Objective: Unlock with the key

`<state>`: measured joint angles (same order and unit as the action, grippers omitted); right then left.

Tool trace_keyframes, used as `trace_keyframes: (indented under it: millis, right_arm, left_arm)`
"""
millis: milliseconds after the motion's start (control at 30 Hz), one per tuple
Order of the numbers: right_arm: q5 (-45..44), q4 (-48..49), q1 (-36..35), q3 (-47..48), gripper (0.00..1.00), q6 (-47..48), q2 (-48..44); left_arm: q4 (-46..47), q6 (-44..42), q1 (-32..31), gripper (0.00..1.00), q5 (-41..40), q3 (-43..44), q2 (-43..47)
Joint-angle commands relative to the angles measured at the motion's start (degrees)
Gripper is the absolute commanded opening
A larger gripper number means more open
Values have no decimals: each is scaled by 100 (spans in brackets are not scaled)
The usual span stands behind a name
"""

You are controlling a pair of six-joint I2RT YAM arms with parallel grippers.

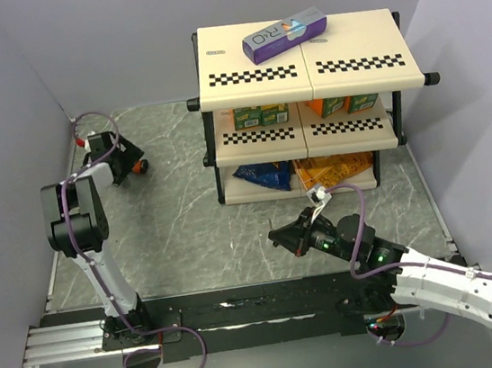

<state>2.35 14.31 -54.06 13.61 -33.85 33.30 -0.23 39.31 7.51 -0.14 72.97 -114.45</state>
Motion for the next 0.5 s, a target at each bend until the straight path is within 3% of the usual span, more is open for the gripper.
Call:
trace_keyframes:
  millis: [0, 467]
  right_arm:
    - [-42, 169, 19, 125, 0, -61, -201]
    - [-226, -349, 19, 388, 0, 62, -113]
  left_arm:
    - [-232, 270, -171, 99, 163, -29, 55]
    - [-698, -20, -188, 99, 848, 1509, -1158]
